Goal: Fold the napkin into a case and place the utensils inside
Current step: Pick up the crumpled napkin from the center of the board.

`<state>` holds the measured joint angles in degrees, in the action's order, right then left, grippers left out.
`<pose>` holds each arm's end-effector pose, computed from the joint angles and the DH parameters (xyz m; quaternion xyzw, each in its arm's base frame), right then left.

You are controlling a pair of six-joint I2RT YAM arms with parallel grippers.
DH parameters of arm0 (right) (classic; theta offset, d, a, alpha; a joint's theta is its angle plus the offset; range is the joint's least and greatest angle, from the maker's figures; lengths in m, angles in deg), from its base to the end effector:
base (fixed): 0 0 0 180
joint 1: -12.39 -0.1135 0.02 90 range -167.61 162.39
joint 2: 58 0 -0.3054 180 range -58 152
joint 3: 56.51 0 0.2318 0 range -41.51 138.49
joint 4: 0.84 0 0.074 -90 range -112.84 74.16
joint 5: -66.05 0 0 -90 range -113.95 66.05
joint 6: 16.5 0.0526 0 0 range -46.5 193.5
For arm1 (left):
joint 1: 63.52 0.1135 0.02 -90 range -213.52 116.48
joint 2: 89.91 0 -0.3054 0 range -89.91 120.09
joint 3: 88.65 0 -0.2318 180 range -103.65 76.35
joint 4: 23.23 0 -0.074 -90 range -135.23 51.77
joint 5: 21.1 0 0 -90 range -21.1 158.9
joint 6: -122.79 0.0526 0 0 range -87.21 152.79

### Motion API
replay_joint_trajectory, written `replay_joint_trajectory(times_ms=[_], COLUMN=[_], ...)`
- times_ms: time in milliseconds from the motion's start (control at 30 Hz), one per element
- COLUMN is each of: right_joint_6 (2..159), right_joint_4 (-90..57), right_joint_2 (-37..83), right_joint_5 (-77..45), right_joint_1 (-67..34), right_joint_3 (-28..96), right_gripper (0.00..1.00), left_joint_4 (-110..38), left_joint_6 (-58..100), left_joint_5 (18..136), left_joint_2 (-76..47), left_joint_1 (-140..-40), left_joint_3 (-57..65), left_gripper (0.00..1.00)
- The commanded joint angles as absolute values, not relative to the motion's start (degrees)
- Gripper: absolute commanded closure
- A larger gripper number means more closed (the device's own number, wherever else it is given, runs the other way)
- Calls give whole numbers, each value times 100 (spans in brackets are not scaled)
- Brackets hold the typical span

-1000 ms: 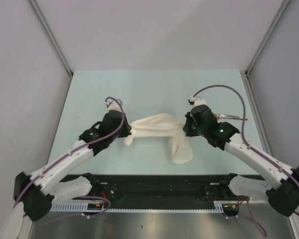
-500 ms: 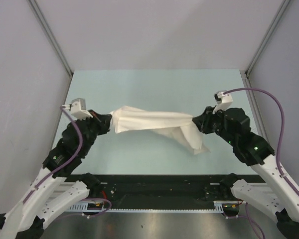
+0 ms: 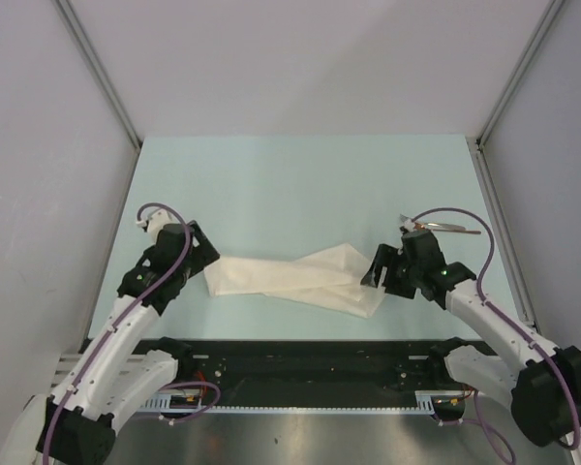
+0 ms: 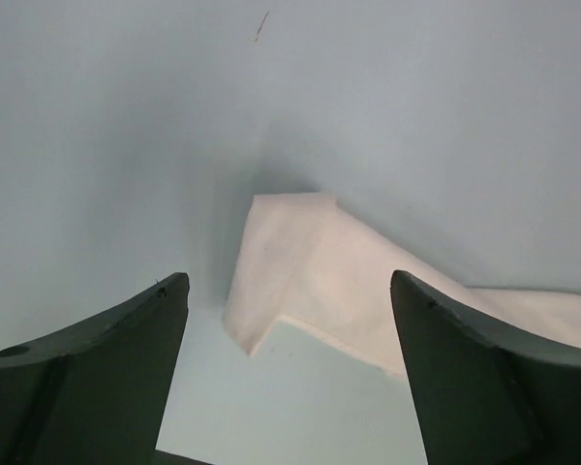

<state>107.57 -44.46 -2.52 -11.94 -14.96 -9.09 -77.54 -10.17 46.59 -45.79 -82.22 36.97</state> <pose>0.1320 0.0806 0.2342 0.0208 0.9398 0.2517 0.2302 0.1172 -0.0186 0.2821 -0.2636 0.8672 -0.0433 0.4201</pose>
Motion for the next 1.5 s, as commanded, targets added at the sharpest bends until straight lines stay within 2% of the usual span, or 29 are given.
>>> replay_joint_trajectory(times_ms=[0, 33, 67, 100, 167, 267, 367, 467, 600, 667, 767, 1000, 1200, 1467], right_joint_6=[11296, 11453, 11516, 11560, 11621, 11683, 11745, 11902, 12236, 12386, 12623, 12738, 12861, 12966], right_joint_4=[-4511, -4502, -4467, -4441, -4423, -4431, -4484, -4388, -4440, -4545, -4537, -4326, -4089, -3922], right_joint_2=[281, 395, 561, 650, 730, 835, 932, 1046, 1371, 1590, 1854, 2426, 2742, 2883], right_joint_5=[-1981, -2182, -2271, -2324, -2639, -3141, -3502, -3704, -4300, -4512, -4829, -5075, -5050, -4996], right_joint_1=[-669, -520, -449, -405, -308, -316, -378, -570, -1054, -1238, -1520, -1678, -1793, -2003], right_joint_3=[-679, -653, -636, -618, -600, -583, -522, -486, -346, -293, -266, -170, -135, -214], right_gripper=[24, 25, 25, 25, 27, 29, 30, 33, 33, 33, 33, 34, 35, 55], left_joint_4=[-7393, -6696, -6306, -5989, -5635, -6108, -6196, -5986, -6047, -6108, -6196, -6249, -5925, -5599], left_joint_6=[-878, -626, -432, -290, -132, 545, 739, 748, 818, 827, 862, 888, 608, 362], left_joint_5=[5085, 5471, 6728, 7245, 7794, 6729, 6670, 6408, 5266, 4703, 4499, 4622, 5447, 5721], left_joint_2=[-4167, -4070, -3965, -3572, -3053, -1840, -732, 147, 1141, 1675, 2300, 2935, 2909, 2584], left_joint_1=[-8171, -8171, -8180, -8197, -8633, -9590, -10015, -10463, -11027, -11272, -11423, -11432, -11432, -11476], left_joint_3=[3038, 3064, 3134, 3083, 2664, 1611, 879, 422, -317, -730, -1179, -1549, -1208, -680], left_gripper=[10, 11, 14, 25, 27, 30, 35, 31, 22, 21, 19, 19, 17, 14])
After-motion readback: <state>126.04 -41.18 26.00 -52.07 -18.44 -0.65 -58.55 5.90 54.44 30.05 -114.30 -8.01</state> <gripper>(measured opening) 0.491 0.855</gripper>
